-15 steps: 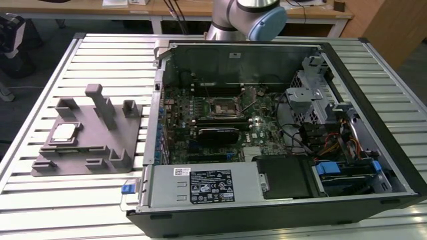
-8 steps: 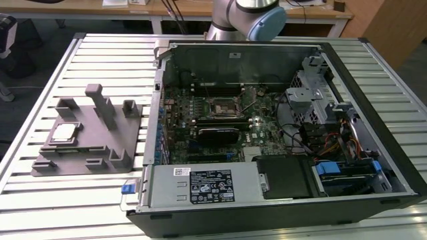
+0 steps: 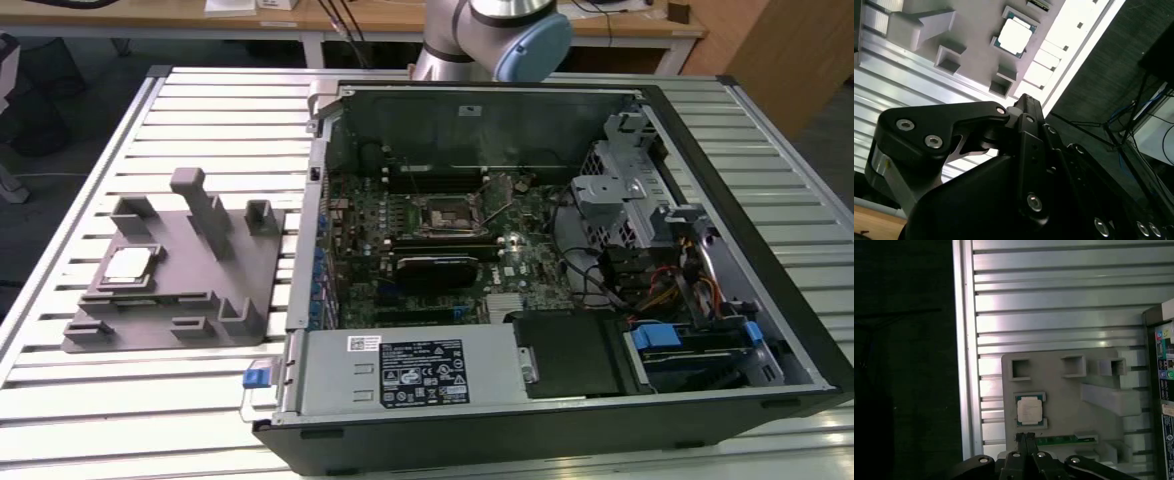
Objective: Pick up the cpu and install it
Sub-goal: 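Pick up the cpu and move it towards the insertion slot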
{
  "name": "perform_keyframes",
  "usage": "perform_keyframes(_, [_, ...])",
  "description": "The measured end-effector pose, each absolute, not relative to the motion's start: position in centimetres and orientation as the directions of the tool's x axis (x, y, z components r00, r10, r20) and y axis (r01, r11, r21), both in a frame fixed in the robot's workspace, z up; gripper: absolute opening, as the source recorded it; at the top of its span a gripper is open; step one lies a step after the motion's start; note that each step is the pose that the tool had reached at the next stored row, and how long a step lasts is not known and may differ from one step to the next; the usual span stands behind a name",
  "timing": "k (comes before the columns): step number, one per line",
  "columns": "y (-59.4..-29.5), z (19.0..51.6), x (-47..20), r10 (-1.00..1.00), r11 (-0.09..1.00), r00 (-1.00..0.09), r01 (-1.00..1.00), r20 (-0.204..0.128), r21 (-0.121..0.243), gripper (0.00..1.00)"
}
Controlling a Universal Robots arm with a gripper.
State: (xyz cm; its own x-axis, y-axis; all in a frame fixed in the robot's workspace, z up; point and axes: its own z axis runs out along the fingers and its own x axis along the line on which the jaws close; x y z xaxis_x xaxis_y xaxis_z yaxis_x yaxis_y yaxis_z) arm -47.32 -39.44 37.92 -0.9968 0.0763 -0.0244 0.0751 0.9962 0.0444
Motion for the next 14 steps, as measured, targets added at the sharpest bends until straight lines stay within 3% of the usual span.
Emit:
perform_keyframes(12, [-40.4, 36.6, -47.2, 0.068, 0.997, -0.997, 0.067, -0.022, 0.04, 0.11])
perform_keyframes(14, [-40.4, 36.3, -46.7, 0.062, 0.997, -0.998, 0.061, -0.022, 0.04, 0.17])
